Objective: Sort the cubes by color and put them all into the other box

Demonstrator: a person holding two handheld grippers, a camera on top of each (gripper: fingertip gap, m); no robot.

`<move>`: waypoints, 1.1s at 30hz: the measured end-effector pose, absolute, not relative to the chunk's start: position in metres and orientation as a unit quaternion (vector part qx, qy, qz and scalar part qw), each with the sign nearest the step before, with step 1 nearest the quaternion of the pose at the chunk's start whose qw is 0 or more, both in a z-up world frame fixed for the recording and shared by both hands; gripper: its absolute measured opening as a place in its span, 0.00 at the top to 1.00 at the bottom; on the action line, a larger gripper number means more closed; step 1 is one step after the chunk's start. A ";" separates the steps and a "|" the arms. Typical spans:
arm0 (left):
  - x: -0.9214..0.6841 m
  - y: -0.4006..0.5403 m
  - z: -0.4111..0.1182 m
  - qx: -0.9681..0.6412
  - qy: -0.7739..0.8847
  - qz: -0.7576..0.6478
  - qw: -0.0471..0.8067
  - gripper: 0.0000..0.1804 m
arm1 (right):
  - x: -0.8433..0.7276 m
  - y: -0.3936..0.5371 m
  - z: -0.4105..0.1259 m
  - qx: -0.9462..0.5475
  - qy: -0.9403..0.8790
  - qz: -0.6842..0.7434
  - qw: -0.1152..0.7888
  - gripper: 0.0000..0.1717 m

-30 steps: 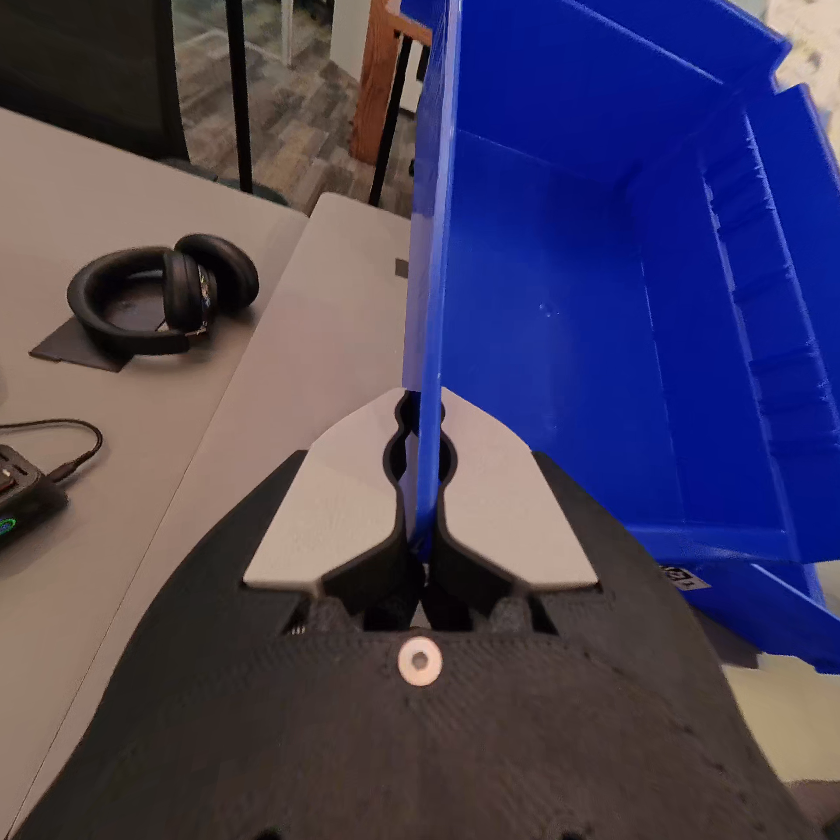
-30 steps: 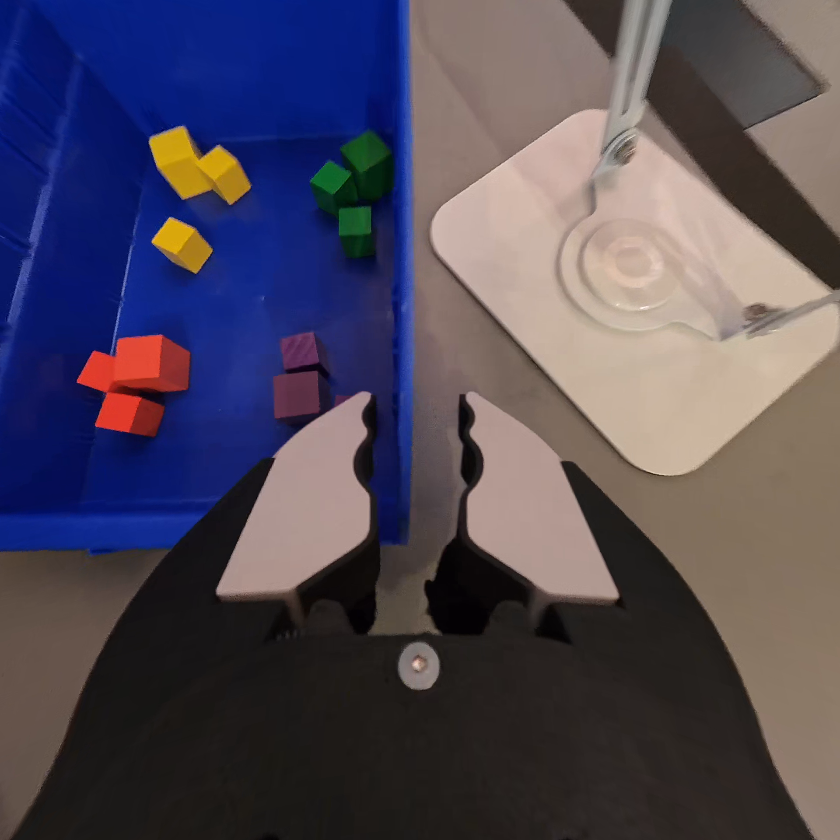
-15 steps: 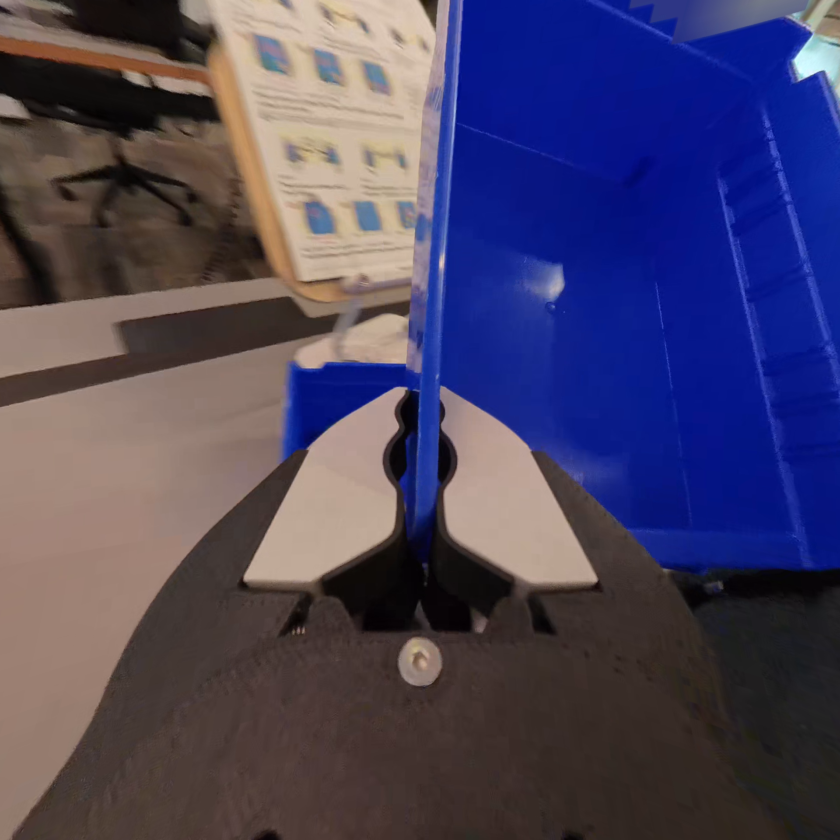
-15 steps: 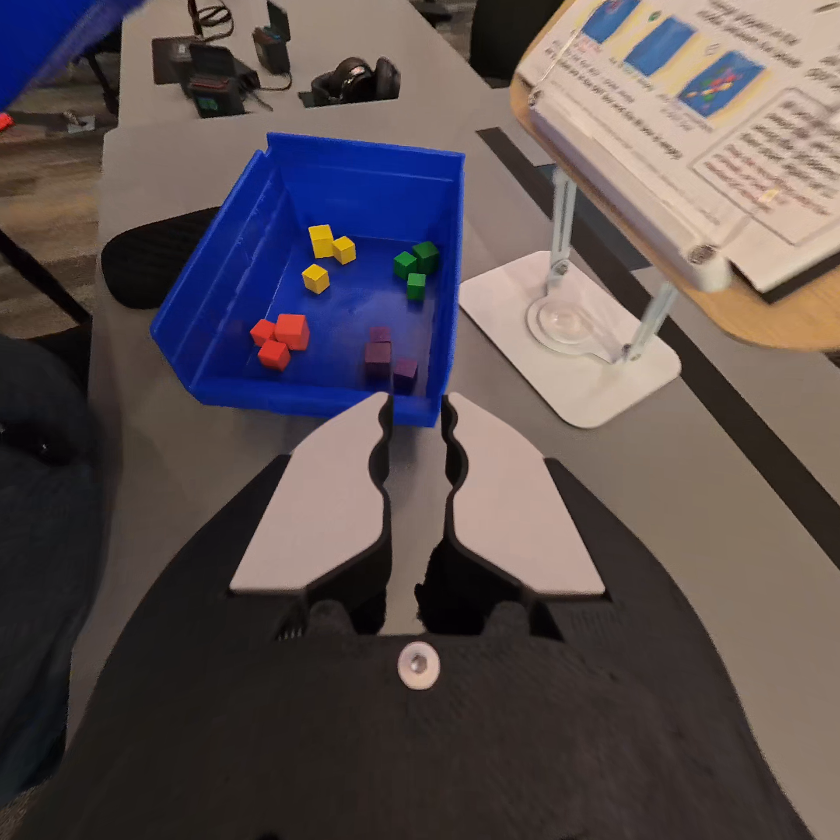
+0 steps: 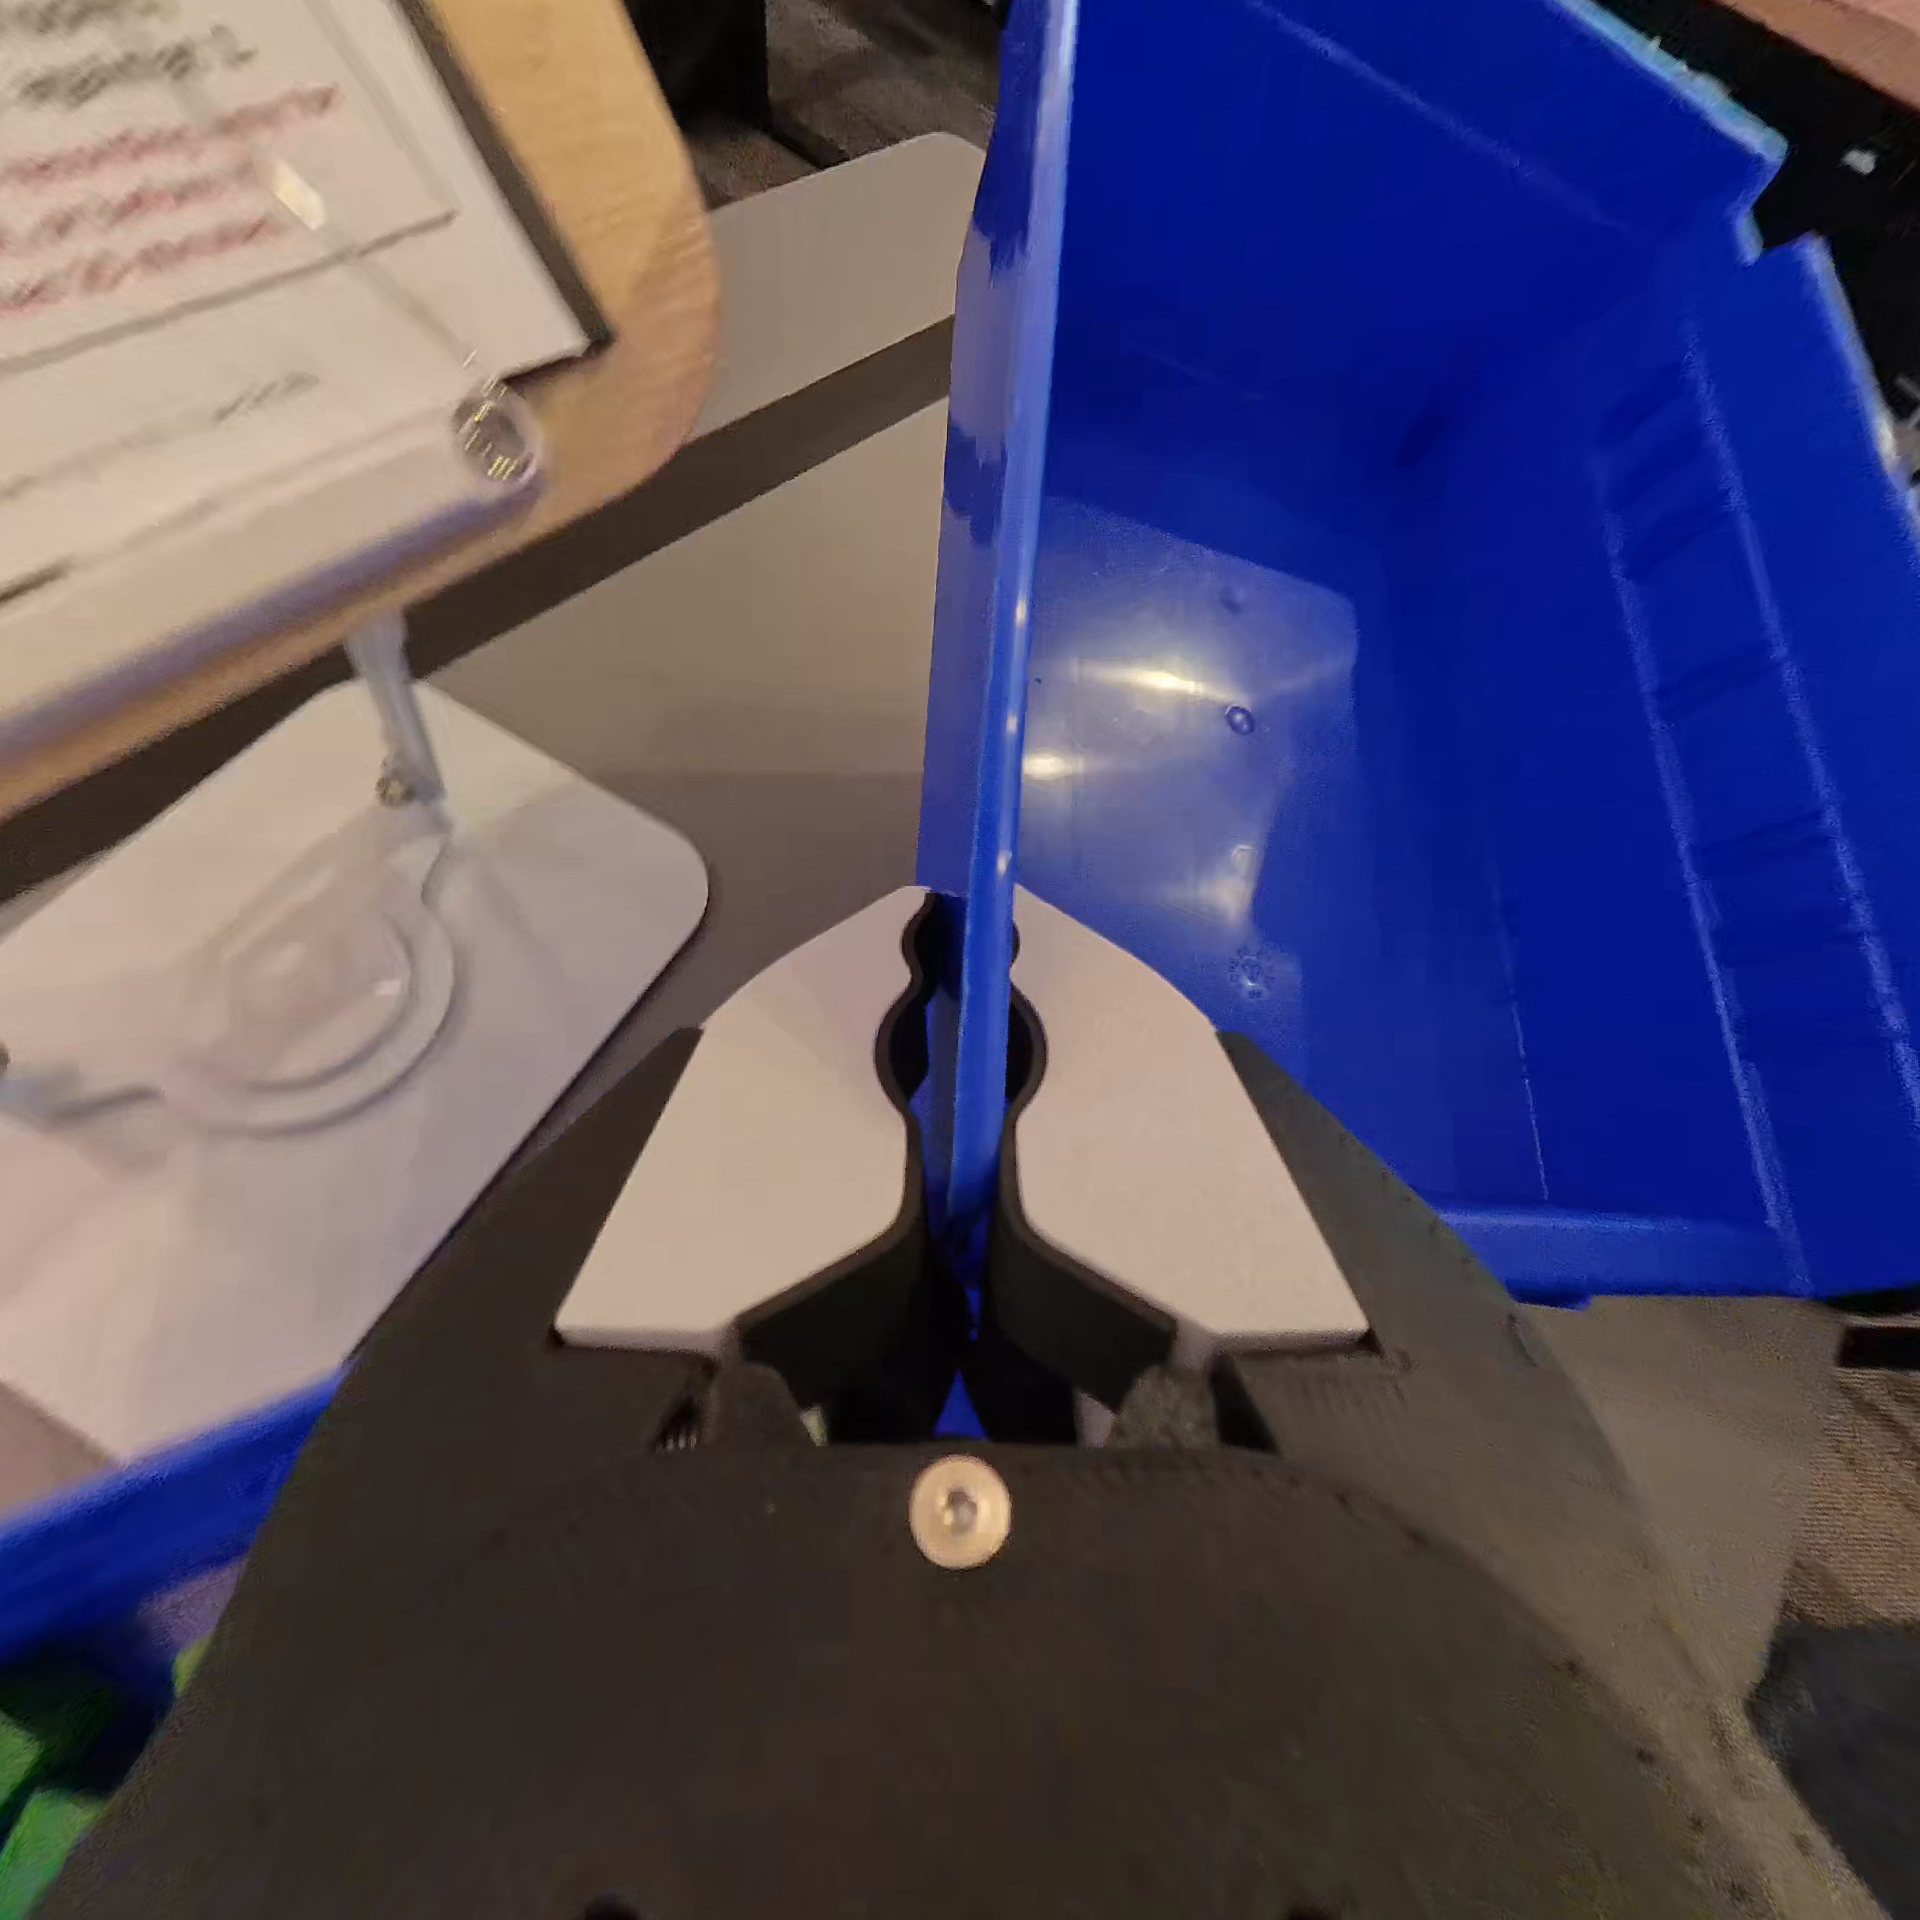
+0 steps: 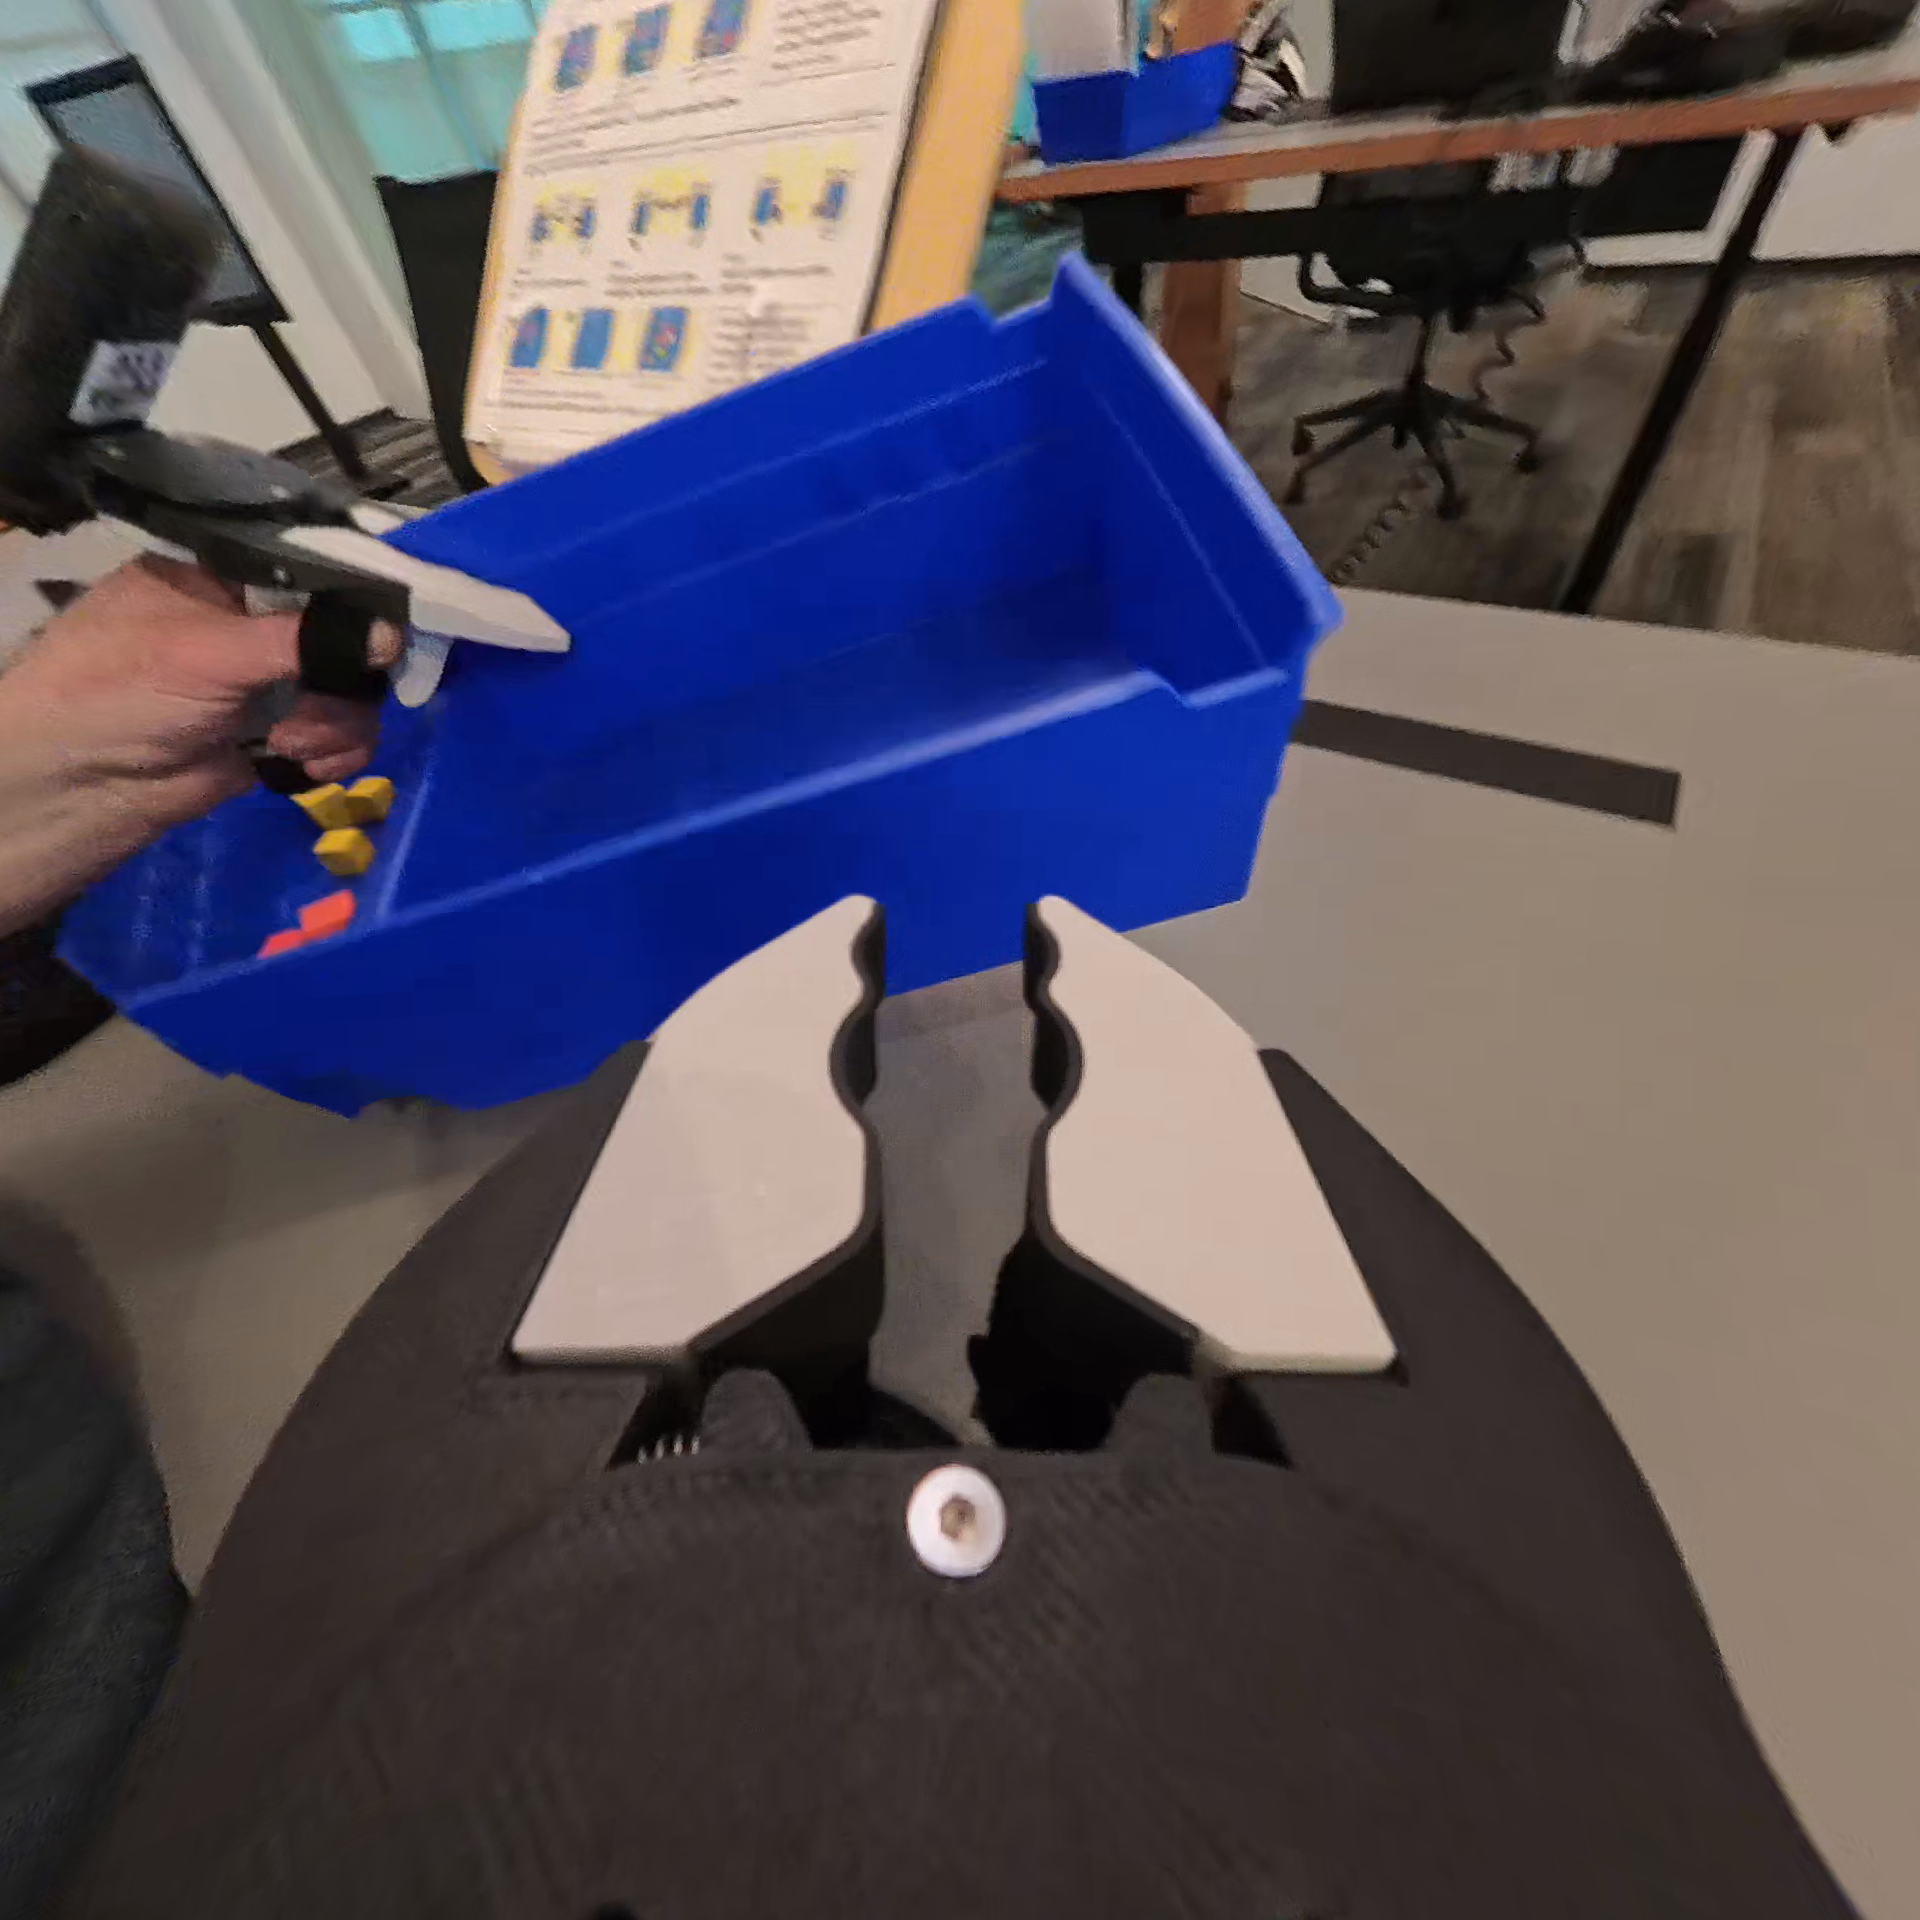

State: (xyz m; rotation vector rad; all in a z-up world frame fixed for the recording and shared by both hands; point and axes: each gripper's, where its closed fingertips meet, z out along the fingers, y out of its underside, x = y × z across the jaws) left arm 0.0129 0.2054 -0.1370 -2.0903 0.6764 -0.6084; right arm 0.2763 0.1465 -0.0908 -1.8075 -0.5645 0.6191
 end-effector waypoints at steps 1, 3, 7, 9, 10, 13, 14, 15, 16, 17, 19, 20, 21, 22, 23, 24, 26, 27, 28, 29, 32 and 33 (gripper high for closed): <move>0.025 0.213 -0.138 -0.834 0.278 -0.233 0.415 0.96 | 0.283 0.145 -0.098 -0.770 -0.228 0.253 0.539 0.81; 0.047 0.226 -0.140 -0.838 0.288 -0.227 0.404 0.96 | 0.285 0.138 -0.107 -0.775 -0.215 0.261 0.534 0.76; 0.075 0.244 -0.136 -0.840 0.307 -0.214 0.392 0.96 | 0.279 0.129 -0.120 -0.781 -0.206 0.262 0.527 0.73; 0.083 0.253 -0.134 -0.841 0.317 -0.201 0.389 0.96 | 0.275 0.126 -0.123 -0.783 -0.206 0.266 0.523 0.71; 0.087 0.256 -0.135 -0.844 0.317 -0.205 0.382 0.96 | 0.272 0.124 -0.123 -0.783 -0.208 0.269 0.522 0.70; 0.101 0.268 -0.151 -0.857 0.301 -0.230 0.350 0.96 | 0.263 0.124 -0.126 -0.783 -0.207 0.275 0.518 0.67; 0.105 0.272 -0.157 -0.861 0.296 -0.234 0.341 0.96 | 0.259 0.125 -0.130 -0.788 -0.204 0.276 0.511 0.65; 0.110 0.277 -0.163 -0.863 0.295 -0.233 0.338 0.96 | 0.257 0.127 -0.135 -0.794 -0.201 0.271 0.506 0.64; 0.114 0.281 -0.169 -0.865 0.296 -0.228 0.336 0.96 | 0.253 0.129 -0.141 -0.799 -0.204 0.263 0.501 0.61; 0.117 0.285 -0.175 -0.868 0.297 -0.220 0.333 0.96 | 0.251 0.131 -0.147 -0.805 -0.203 0.257 0.494 0.59; 0.120 0.294 -0.187 -0.875 0.295 -0.214 0.318 0.96 | 0.253 0.136 -0.159 -0.823 -0.192 0.231 0.483 0.60; 0.120 0.297 -0.192 -0.880 0.288 -0.214 0.311 0.96 | 0.257 0.139 -0.164 -0.829 -0.186 0.215 0.481 0.54; 0.120 0.300 -0.196 -0.883 0.286 -0.206 0.310 0.96 | 0.255 0.138 -0.168 -0.831 -0.192 0.223 0.472 0.53; 0.120 0.302 -0.200 -0.882 0.288 -0.199 0.315 0.96 | 0.252 0.137 -0.169 -0.832 -0.191 0.232 0.466 0.53; 0.122 0.303 -0.203 -0.882 0.285 -0.203 0.315 0.96 | 0.250 0.138 -0.171 -0.833 -0.189 0.233 0.465 0.53; 0.124 0.302 -0.206 -0.885 0.280 -0.213 0.306 0.96 | 0.247 0.139 -0.174 -0.834 -0.190 0.235 0.461 0.52; 0.126 0.300 -0.212 -0.886 0.279 -0.219 0.297 0.96 | 0.239 0.142 -0.180 -0.839 -0.194 0.228 0.455 0.52; 0.127 0.300 -0.214 -0.885 0.279 -0.220 0.299 0.96 | 0.238 0.145 -0.183 -0.841 -0.195 0.216 0.455 0.56; 0.128 0.299 -0.216 -0.885 0.279 -0.220 0.300 0.96 | 0.236 0.148 -0.186 -0.844 -0.198 0.207 0.453 0.61; 0.127 0.299 -0.218 -0.886 0.279 -0.217 0.300 0.96 | 0.239 0.153 -0.190 -0.849 -0.194 0.190 0.454 0.66; 0.128 0.296 -0.223 -0.891 0.265 -0.248 0.272 0.90 | 0.246 0.162 -0.195 -0.855 -0.197 0.173 0.446 0.71; 0.130 0.291 -0.225 -0.895 0.257 -0.269 0.248 0.88 | 0.252 0.166 -0.196 -0.858 -0.196 0.162 0.446 0.72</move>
